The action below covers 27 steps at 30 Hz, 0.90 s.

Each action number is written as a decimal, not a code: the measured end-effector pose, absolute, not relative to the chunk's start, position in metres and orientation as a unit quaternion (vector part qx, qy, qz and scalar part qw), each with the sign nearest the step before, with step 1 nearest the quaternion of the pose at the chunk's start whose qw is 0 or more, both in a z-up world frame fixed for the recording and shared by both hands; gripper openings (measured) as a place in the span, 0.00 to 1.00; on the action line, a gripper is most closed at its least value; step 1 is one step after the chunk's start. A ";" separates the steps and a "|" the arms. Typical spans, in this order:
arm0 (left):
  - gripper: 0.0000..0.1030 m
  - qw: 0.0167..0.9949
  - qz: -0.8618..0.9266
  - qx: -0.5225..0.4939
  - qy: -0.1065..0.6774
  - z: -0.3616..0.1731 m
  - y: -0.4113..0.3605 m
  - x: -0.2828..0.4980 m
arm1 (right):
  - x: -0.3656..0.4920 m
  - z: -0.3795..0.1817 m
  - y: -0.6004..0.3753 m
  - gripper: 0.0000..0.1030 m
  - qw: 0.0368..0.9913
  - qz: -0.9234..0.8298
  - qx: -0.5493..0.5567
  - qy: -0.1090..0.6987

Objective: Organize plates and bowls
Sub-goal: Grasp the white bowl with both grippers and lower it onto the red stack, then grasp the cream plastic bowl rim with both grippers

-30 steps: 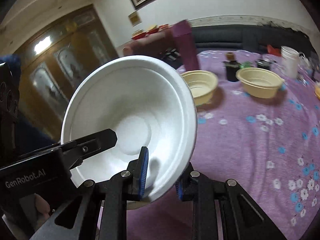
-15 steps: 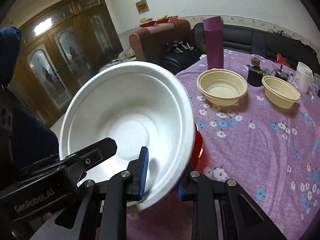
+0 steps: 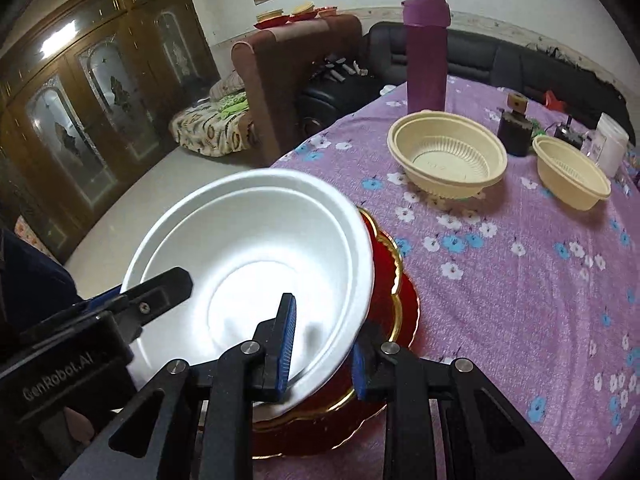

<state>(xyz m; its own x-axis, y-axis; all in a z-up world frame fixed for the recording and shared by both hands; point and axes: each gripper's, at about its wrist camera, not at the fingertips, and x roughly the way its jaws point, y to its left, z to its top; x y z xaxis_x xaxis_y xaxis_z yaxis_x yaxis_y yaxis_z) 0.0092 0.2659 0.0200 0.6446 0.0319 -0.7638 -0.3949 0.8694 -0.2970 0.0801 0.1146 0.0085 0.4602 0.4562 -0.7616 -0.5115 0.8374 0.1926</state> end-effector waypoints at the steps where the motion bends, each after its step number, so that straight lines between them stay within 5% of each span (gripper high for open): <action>1: 0.51 0.878 0.122 -0.228 0.402 0.020 0.268 0.007 | 0.080 0.009 0.115 0.32 0.856 0.281 -0.034 0.432; 4: 0.57 0.879 0.127 -0.236 0.393 0.022 0.272 -0.001 | 0.078 0.011 0.112 0.57 0.866 0.274 -0.037 0.417; 10: 0.71 0.880 0.138 -0.258 0.373 0.029 0.273 -0.020 | 0.070 0.020 0.103 0.67 0.878 0.271 -0.037 0.394; 27: 0.81 0.908 0.082 -0.216 0.349 0.063 0.201 -0.035 | 0.100 0.021 -0.012 0.72 0.885 0.195 0.063 0.418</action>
<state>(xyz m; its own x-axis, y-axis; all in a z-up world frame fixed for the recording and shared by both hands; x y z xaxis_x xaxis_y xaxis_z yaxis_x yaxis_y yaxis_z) -0.0354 0.2013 0.0626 0.7424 -0.0028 -0.6699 -0.2995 0.8931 -0.3356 0.0998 -0.0116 0.0209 0.5737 0.3979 -0.7159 -0.2931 0.9159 0.2742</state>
